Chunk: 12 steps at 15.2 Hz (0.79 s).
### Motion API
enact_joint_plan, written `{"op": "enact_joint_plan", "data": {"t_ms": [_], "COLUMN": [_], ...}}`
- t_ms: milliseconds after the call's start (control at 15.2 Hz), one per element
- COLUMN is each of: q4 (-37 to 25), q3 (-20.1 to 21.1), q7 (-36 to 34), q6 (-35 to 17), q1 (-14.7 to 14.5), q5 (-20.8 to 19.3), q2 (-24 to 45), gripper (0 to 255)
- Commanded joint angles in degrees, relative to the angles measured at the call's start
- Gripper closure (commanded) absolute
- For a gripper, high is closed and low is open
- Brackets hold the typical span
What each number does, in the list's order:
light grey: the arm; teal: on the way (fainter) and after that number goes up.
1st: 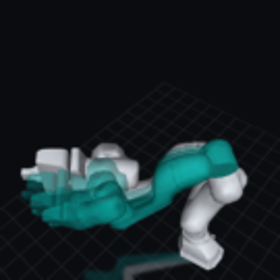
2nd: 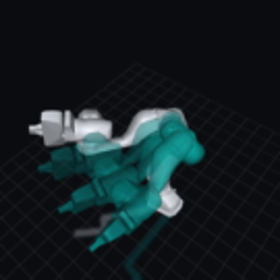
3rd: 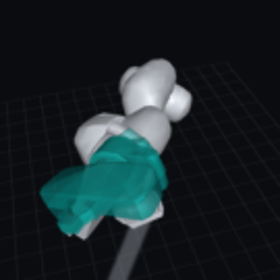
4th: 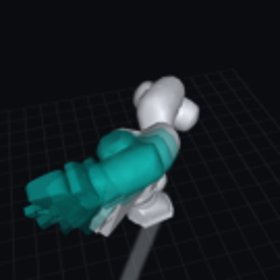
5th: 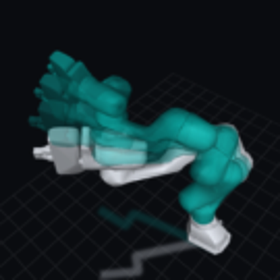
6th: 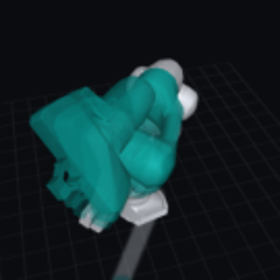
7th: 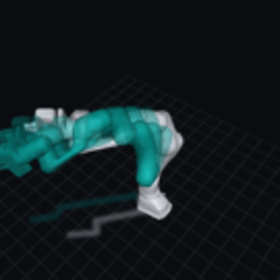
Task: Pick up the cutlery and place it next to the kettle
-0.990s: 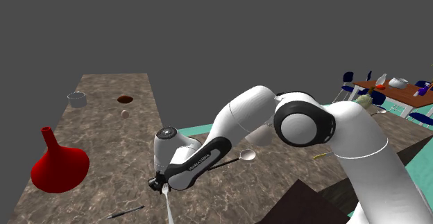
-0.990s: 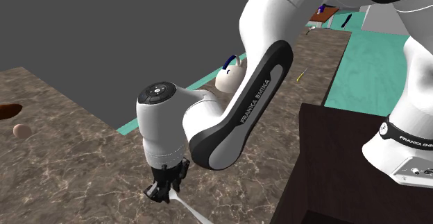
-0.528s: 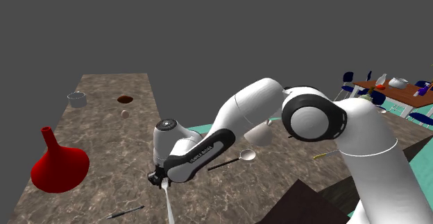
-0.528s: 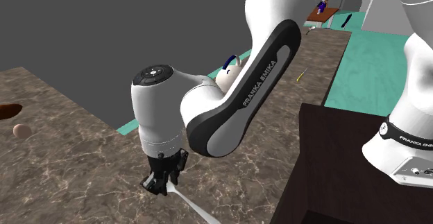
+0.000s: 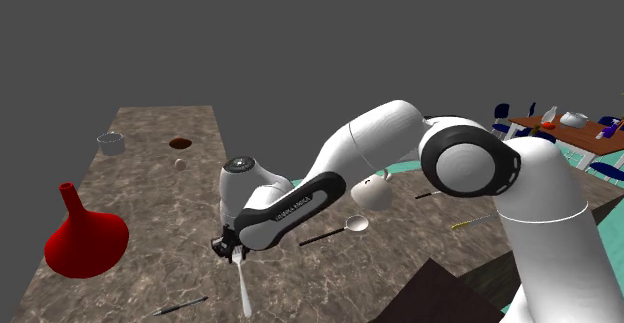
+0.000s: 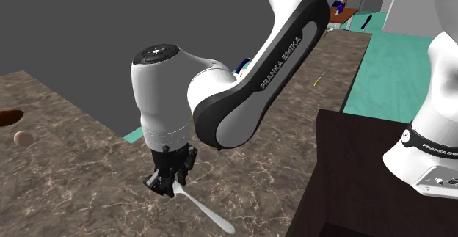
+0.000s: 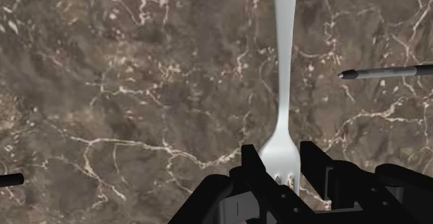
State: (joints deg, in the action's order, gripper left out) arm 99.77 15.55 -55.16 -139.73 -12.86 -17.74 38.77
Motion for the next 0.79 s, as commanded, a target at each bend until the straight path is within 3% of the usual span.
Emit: {"op": "enact_joint_plan", "data": {"t_ms": [0, 726], "q4": [0.6, 0.4], "q3": [0.4, 2.1], "q7": [0.2, 1.7], "q6": [0.8, 6.4], "q1": [0.3, 1.4], "q5": [0.4, 2.6], "q2": [-1.4, -6.9], "gripper": [255, 255]}}
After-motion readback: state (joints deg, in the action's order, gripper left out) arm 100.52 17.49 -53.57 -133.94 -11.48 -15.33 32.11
